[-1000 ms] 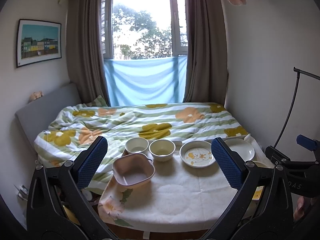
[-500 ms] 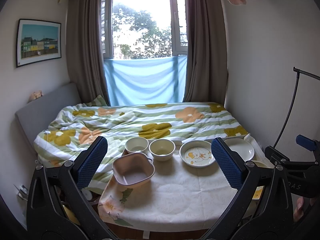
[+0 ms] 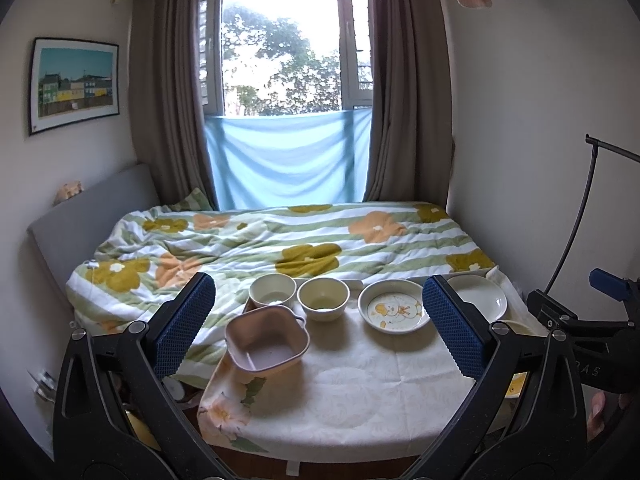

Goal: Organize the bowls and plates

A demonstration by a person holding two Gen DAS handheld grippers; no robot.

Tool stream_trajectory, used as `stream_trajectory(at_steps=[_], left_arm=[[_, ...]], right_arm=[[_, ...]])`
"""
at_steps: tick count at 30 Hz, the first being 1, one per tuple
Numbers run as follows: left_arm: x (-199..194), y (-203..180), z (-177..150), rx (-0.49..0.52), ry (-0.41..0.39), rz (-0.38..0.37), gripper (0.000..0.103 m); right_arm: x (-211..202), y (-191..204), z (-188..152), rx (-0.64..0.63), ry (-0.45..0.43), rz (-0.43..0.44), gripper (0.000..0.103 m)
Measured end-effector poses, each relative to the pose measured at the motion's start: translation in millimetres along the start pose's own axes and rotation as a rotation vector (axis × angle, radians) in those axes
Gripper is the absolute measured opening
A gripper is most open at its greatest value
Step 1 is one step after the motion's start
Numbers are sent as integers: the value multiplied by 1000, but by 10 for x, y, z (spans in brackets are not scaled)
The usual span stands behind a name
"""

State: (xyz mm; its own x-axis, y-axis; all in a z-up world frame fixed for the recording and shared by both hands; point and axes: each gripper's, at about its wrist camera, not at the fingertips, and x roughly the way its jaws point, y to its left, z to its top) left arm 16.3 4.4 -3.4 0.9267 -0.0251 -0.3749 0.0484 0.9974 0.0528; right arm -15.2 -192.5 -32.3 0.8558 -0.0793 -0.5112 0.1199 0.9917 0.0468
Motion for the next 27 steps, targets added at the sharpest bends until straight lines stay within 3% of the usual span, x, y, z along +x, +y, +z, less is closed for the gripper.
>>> stream_trajectory(at_steps=[2, 10, 23, 27], left_arm=[[62, -34, 6, 20, 14, -21, 103], [504, -316, -111, 90, 106, -181, 103], [1795, -1479, -664, 218, 420, -524, 102], [2245, -1895, -959, 278, 541, -607, 102]], right_arm=[[65, 168, -69, 16, 0, -5, 103], [259, -62, -315, 75, 66, -113, 103], [738, -1156, -1021, 275, 303, -207, 103], [1033, -1499, -1271, 349, 374, -144, 103]])
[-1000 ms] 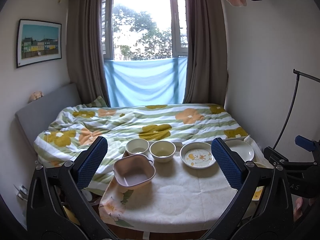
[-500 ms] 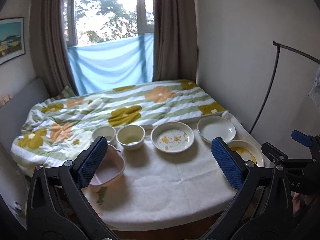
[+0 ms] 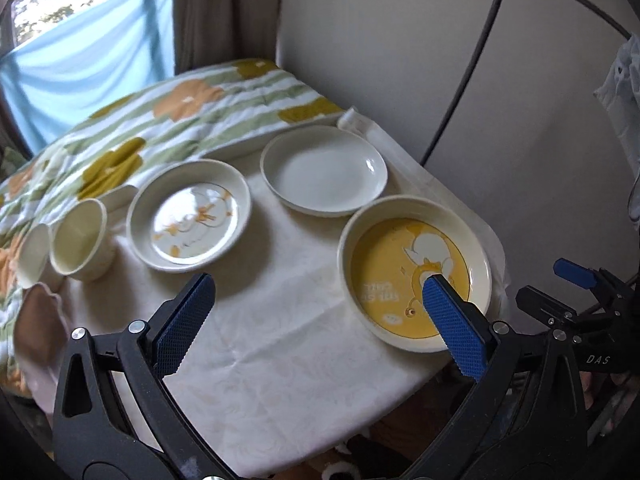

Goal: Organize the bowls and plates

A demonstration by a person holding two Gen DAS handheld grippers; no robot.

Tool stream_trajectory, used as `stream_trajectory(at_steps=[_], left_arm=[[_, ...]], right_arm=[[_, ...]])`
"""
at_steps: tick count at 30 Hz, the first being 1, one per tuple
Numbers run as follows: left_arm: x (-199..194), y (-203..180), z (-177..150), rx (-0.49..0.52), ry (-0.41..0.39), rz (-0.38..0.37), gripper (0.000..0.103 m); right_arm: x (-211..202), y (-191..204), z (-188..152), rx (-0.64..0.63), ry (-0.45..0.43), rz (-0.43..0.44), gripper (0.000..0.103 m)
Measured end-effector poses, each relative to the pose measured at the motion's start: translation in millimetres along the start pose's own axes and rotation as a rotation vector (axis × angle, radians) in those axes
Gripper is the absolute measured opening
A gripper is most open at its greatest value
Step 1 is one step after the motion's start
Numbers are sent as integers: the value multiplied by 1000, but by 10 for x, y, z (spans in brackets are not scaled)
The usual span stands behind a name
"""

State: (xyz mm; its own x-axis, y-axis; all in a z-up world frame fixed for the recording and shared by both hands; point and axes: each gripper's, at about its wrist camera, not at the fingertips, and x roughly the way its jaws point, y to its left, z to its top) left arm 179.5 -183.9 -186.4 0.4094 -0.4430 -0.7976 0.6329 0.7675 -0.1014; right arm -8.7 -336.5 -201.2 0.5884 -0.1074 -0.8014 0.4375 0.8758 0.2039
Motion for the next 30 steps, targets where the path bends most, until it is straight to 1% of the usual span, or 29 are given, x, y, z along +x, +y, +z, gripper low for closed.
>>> stream_trajectory(at_steps=[3, 6, 7, 8, 10, 11, 12, 13, 14, 15, 16, 18, 19, 20, 22, 24, 30], left_arm=[[440, -62, 39, 35, 91, -40, 102], [807, -126, 64, 50, 162, -72, 102], [893, -135, 61, 49, 183, -84, 102], [980, -134, 61, 47, 203, -94, 99], [1150, -144, 66, 44, 244, -107, 91], [1214, -148, 70, 44, 259, -110, 83], [1254, -168, 68, 43, 271, -109, 78], [1294, -170, 69, 41, 281, -108, 77], [1335, -168, 68, 36, 292, -114, 72], [1361, -160, 67, 31, 301, -119, 65], [1392, -156, 67, 27, 312, -123, 60], [1464, -155, 53, 20, 333, -129, 38], [1496, -158, 51, 17, 342, -133, 31], [1520, -158, 51, 14, 351, -139, 23], [1549, -159, 47, 11, 358, -139, 20], [1550, -158, 47, 14, 360, -135, 19], [1555, -175, 71, 28, 357, -128, 19]], right_arm=[[301, -243, -20, 67, 74, 69, 103], [487, -425, -31, 135, 110, 137, 103], [534, -458, -39, 145, 119, 154, 100], [588, -490, -33, 152, 132, 171, 96], [711, -520, -11, 153, 174, 191, 73], [761, -532, -5, 151, 187, 199, 69], [793, -541, 3, 153, 194, 208, 60], [810, -555, 10, 155, 197, 217, 55], [837, -575, 20, 158, 199, 224, 54], [848, -584, 29, 160, 202, 229, 52], [874, -597, 48, 161, 206, 236, 45], [906, -619, 75, 158, 215, 232, 35], [934, -636, 93, 156, 217, 230, 32], [958, -663, 105, 154, 217, 225, 30], [979, -689, 121, 154, 220, 218, 22], [983, -715, 131, 160, 224, 218, 18], [1027, -697, 200, 146, 235, 206, 17]])
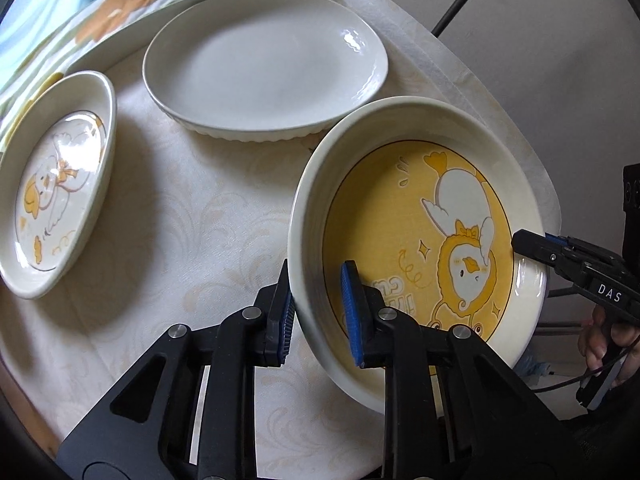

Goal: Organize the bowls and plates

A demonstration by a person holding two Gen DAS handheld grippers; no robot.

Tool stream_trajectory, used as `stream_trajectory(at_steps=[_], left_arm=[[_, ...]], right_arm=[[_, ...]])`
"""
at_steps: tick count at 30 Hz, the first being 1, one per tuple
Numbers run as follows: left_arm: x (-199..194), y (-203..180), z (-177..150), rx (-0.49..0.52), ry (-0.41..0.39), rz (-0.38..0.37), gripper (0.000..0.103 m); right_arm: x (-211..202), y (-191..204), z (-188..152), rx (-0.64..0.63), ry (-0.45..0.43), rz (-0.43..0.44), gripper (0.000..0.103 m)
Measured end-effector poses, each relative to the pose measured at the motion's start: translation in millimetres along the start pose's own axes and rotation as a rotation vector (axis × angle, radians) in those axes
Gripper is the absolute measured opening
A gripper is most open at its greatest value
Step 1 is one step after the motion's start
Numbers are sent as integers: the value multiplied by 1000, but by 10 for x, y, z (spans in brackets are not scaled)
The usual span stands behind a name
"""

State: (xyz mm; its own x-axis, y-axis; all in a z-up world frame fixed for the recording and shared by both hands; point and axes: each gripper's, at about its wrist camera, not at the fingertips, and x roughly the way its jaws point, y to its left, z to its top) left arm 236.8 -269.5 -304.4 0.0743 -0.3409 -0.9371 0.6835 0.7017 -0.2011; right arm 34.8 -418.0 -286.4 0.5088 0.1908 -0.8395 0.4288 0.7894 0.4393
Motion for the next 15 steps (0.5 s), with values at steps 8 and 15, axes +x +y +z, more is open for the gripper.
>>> stream_trajectory(at_steps=[8, 15], left_arm=[[-23, -39, -36, 7, -10, 12, 19], [-242, 36, -149, -22, -40, 16, 19]], right_arm=[[-22, 27, 51, -32, 4, -14, 17], [-84, 177, 112, -96, 3, -4, 17]])
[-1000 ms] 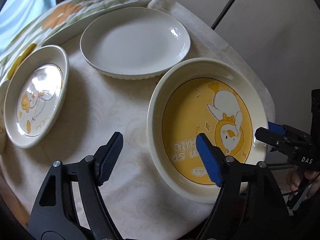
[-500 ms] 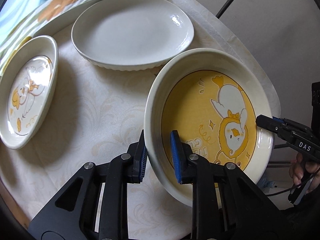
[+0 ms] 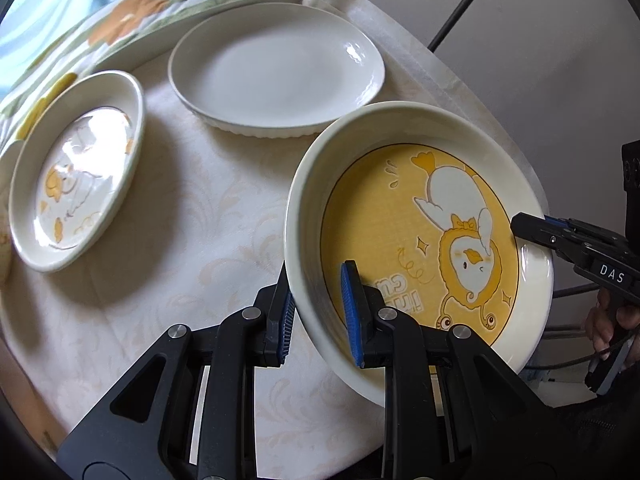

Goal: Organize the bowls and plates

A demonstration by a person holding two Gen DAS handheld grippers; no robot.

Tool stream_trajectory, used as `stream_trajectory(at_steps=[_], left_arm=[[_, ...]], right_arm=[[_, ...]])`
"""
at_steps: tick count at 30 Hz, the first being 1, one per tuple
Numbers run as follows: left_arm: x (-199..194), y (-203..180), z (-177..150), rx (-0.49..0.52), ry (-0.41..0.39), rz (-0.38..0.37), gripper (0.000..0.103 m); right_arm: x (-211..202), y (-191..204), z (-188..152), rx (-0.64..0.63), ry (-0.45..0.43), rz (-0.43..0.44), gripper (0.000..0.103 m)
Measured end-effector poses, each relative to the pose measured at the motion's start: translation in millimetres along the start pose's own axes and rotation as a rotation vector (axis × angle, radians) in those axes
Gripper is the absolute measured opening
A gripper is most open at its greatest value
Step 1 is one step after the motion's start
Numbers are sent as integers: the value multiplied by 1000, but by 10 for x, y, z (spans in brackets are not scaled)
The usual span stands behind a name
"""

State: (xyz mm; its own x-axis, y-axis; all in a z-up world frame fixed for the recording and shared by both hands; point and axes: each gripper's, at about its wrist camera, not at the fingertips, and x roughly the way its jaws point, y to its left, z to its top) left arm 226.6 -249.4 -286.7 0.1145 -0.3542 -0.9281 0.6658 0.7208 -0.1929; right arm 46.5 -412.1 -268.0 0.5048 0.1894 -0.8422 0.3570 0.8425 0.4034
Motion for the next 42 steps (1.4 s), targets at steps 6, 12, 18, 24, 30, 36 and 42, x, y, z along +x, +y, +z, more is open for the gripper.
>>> stream_trajectory(at_steps=[6, 12, 18, 24, 30, 36, 42], left_arm=[[-412, 165, -149, -83, -70, 39, 19], [-913, 467, -445, -203, -153, 103, 19], [-1268, 873, -901, -318, -201, 169, 19], [-1384, 1340, -1451, -435, -208, 211, 19], [-1327, 1775, -1939, -536, -185, 233, 19], [-1196, 2052, -2305, -576, -186, 251, 19], [-1103, 2128, -2440, -560, -212, 252, 19]], right_arm=[[-50, 296, 121, -110, 15, 43, 17], [-10, 822, 221, -236, 37, 116, 17], [163, 1408, 159, -357, 76, 179, 17], [471, 1999, -65, -449, 134, 222, 17], [867, 2488, -308, -524, 200, 243, 17], [1173, 2719, -529, -549, 213, 260, 17], [1276, 2716, -620, -548, 190, 262, 17]])
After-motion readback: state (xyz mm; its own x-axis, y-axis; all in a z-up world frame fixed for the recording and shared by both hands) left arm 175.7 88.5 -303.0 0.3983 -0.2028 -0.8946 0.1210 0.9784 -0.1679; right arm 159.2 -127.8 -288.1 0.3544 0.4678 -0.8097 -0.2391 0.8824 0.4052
